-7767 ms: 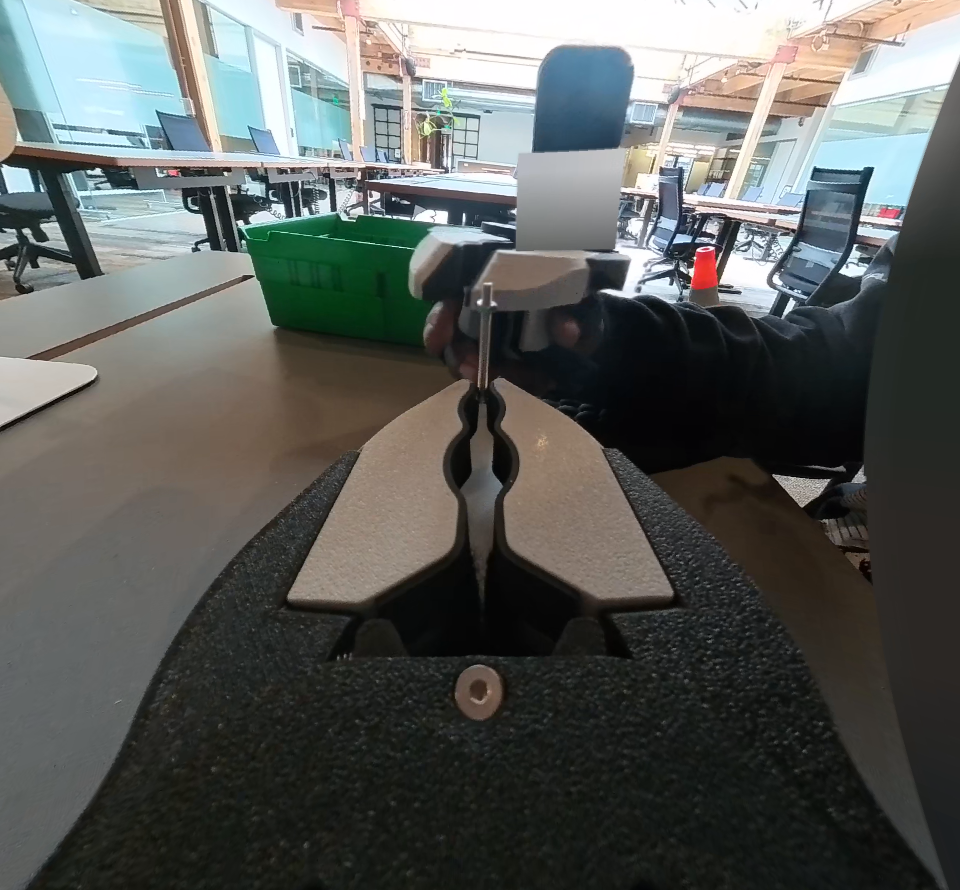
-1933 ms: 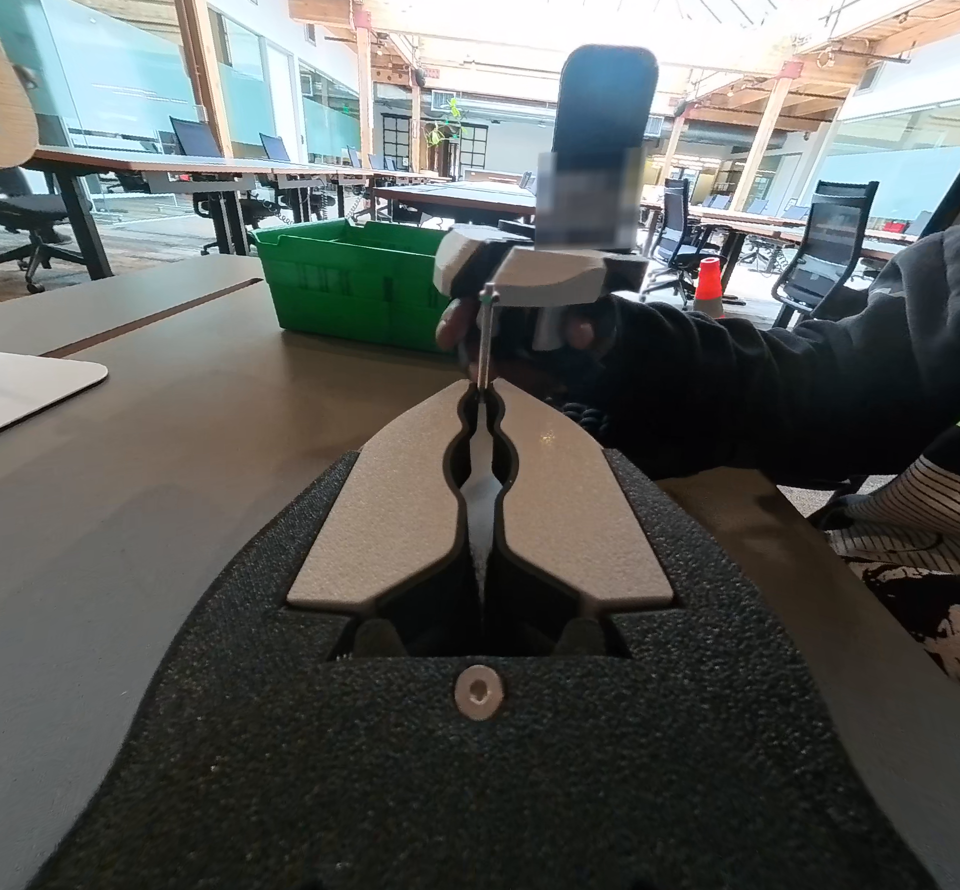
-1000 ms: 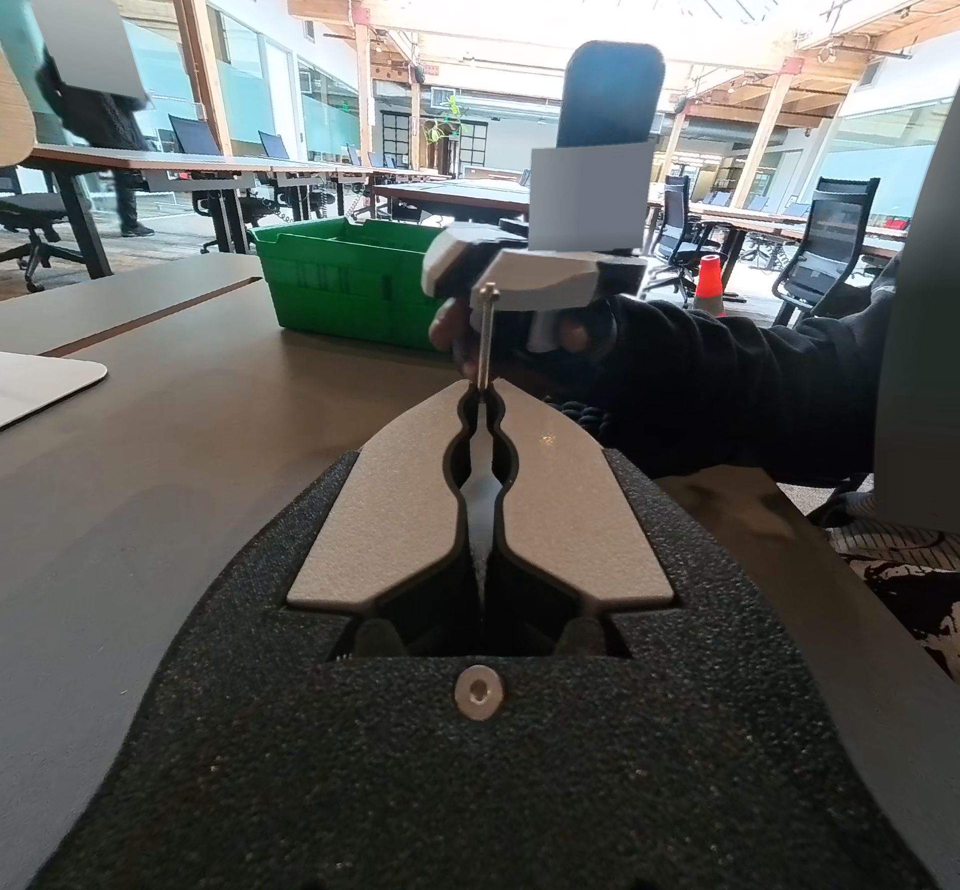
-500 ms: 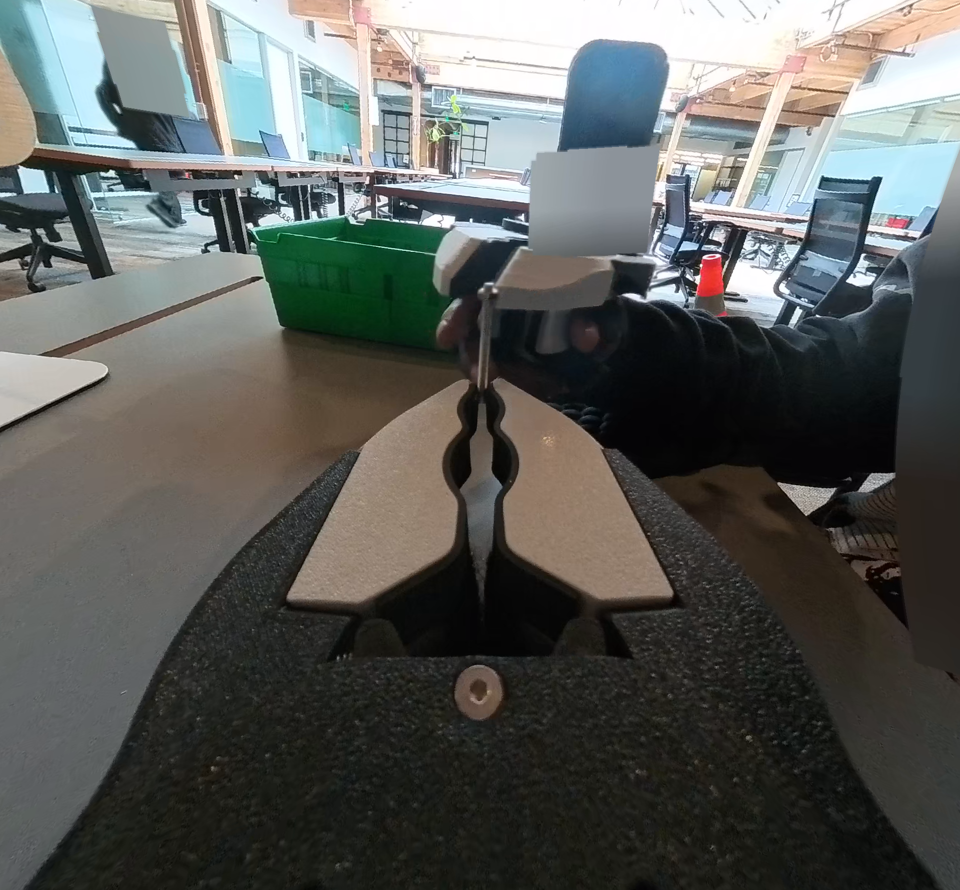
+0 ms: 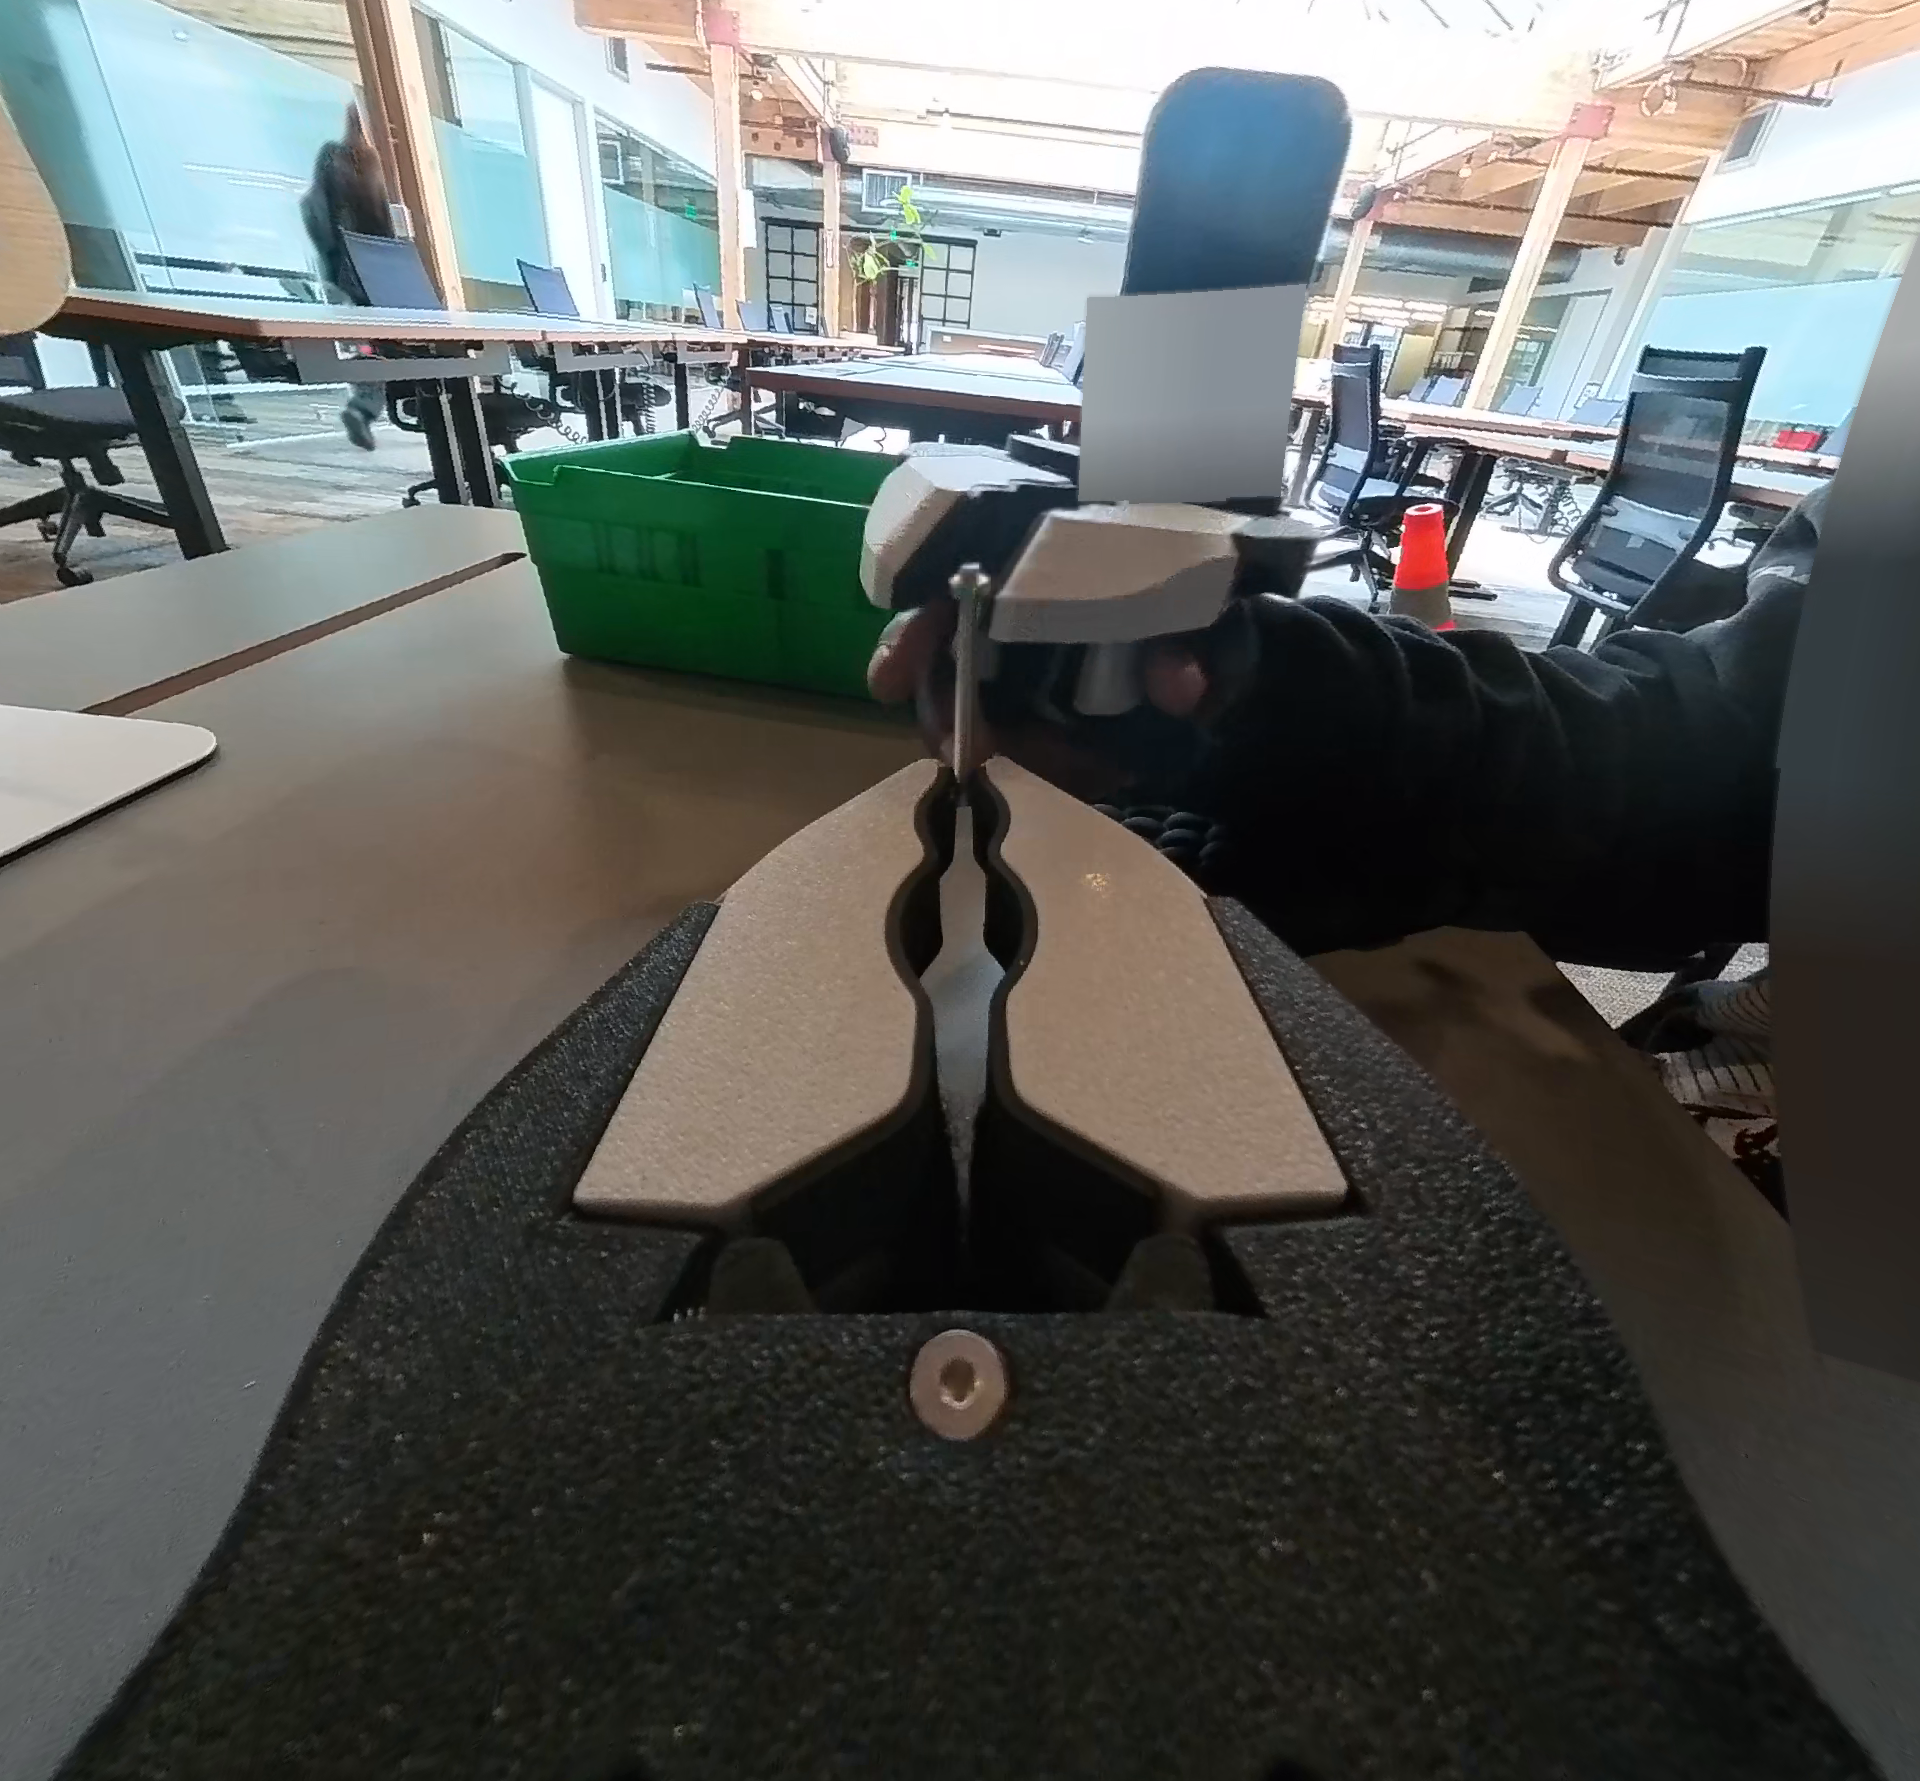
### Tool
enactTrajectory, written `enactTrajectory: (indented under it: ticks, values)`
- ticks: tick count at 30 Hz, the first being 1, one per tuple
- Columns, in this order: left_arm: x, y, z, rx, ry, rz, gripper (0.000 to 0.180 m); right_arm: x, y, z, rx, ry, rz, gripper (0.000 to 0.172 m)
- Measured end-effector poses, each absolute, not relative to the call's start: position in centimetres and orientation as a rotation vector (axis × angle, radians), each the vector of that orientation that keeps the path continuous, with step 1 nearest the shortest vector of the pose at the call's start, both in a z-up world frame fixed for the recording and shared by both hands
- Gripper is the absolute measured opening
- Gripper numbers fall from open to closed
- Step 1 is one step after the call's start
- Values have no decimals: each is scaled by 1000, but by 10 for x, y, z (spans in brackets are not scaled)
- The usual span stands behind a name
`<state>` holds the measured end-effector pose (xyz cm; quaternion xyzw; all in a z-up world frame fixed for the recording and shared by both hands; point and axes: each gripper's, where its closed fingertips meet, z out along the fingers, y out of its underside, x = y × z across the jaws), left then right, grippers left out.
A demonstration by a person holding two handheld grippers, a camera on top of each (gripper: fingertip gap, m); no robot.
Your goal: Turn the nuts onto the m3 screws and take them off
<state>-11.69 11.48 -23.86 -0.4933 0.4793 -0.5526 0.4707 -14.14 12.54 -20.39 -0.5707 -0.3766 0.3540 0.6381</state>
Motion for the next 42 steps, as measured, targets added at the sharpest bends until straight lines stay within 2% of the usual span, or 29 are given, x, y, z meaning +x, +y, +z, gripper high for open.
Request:
enactTrajectory:
  ticks: [7,13,22,25,30,38,40,42]
  values:
    - [-117,116,-238,-1210,1165,-1360,2,-132,129,-201,-1305,-823,796,7]
    - [-117,115,-238,-1210,1170,-1358,2,-141,125,-204,-1298,-860,821,21]
    - [-117,115,-238,-1208,1169,-1359,2,-137,127,-203,-1312,-835,816,7]
    - [-117,115,-238,-1209,1168,-1359,2,-135,126,-201,-1299,-834,825,7]
    - [-116,114,-239,-1210,1180,-1352,2,-142,122,-200,-1278,-856,834,18]
    - [-117,114,-239,-1208,1175,-1352,2,-133,128,-199,-1296,-823,810,7]
    - [-117,115,-239,-1209,1172,-1354,2,-133,126,-198,-1281,-822,822,9]
    - [-117,115,-238,-1210,1167,-1355,2,-138,122,-198,-1269,-841,847,18]
